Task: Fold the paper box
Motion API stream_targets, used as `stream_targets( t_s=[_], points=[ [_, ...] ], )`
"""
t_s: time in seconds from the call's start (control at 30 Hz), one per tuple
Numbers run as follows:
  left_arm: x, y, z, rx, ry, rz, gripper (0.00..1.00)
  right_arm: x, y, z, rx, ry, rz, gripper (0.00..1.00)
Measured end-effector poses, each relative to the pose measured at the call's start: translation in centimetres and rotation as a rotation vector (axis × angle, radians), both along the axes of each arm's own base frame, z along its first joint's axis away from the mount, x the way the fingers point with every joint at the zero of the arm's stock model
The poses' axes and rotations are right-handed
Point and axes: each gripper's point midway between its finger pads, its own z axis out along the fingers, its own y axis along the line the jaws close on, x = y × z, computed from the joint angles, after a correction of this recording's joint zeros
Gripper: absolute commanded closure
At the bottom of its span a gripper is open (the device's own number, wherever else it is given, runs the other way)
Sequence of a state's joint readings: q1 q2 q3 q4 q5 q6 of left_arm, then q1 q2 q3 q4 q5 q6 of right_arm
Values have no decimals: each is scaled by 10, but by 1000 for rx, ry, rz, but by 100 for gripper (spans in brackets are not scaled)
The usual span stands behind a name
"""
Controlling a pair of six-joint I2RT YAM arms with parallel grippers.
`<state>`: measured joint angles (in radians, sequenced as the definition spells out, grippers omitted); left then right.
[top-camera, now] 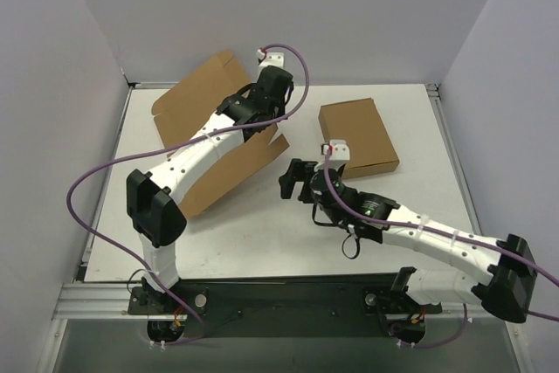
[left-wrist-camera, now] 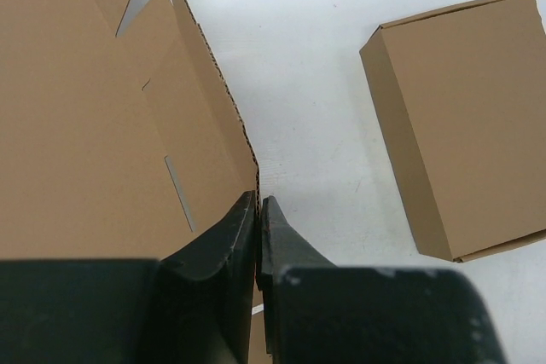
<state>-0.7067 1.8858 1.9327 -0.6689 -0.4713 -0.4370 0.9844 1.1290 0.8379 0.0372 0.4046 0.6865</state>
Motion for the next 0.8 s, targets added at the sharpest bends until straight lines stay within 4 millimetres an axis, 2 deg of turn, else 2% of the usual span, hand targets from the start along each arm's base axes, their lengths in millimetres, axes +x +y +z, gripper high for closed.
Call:
stream_targets(
  t_s=[0.2,0.33,0.47,0.63,0.8],
  points=[
    [-4,2,0,-2,5,-7,87,-1,50,-12,57,-18,46,12],
    [-11,7,5,-8,1,-10,87,13,64,-23,71,7,46,12],
    [-19,13,11,-17,-8,-11,87,25,74,-24,119,13,67,15],
    [-22,17,18,-32,-24,-11,87,37,85,-15,195,-3,115,16],
    [-23,19,18,-33,-25,-9,87,33,96,-2,266,-36,168,17]
  ],
)
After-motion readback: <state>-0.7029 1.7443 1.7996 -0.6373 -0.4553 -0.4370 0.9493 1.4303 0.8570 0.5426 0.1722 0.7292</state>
